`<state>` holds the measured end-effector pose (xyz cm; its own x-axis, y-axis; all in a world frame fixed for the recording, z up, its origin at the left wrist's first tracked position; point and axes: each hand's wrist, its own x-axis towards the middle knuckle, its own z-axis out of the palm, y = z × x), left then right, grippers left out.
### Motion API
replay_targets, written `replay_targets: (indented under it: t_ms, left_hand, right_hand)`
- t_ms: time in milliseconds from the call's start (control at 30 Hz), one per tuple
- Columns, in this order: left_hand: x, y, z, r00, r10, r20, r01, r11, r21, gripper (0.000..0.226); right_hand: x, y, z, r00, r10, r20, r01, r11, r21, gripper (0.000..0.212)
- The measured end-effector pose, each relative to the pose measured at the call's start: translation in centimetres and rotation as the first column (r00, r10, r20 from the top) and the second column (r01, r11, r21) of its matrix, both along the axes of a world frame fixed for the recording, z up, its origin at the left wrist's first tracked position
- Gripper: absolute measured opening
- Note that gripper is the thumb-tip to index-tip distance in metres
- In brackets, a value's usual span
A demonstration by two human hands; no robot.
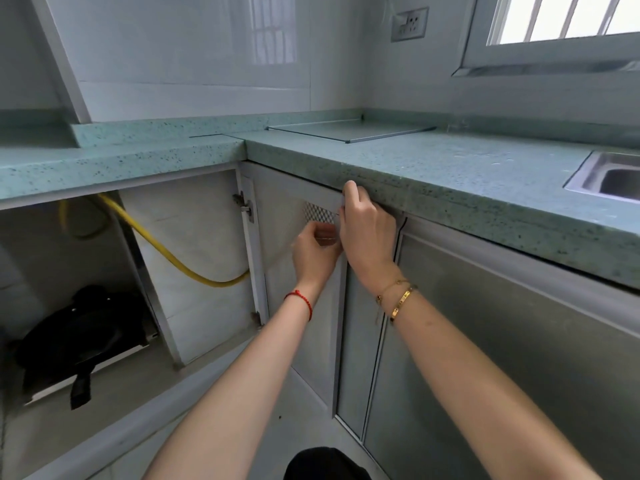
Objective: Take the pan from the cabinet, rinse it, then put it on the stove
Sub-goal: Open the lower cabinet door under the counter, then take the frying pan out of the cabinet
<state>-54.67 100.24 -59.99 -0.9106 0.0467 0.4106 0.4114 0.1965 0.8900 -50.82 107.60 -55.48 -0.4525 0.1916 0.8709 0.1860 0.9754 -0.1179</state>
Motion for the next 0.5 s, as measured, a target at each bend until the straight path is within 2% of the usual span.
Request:
replay_targets:
  t_ms: [133, 267, 400, 500]
  left_hand:
    - [0.3, -0.8, -0.2, 0.996, -0.091, 0.003, 0.091, 0.996, 0.02, 0.021]
    - [0.8, -2.4, 0.0, 0.989, -0.15, 0.018, 0.149, 0.988, 0.039, 0.026]
    - [0.3, -6.1, -0.2, 0.995, -0.049, 0.083, 0.04, 0.993, 0.114, 0.027]
    - [-0.4, -10.8, -0.8, 0.988, 0.066, 0.138, -0.085, 0.987, 0.135, 0.022]
  right_hand:
    - [0.0, 0.1, -0.2, 0.998, 0.067, -0.014, -0.067, 0.997, -0.038, 0.022]
    - [0.2, -0.9, -0.5, 0.968, 0.241, -0.071, -0.249, 0.96, -0.129, 0.015]
    - [-0.7, -3.3, -0.9, 0.926, 0.37, -0.077, -0.376, 0.88, -0.29, 0.011]
    - [-2.0, -6.1, -1.3, 0.858, 0.508, -0.079, -0.476, 0.727, -0.495, 0.012]
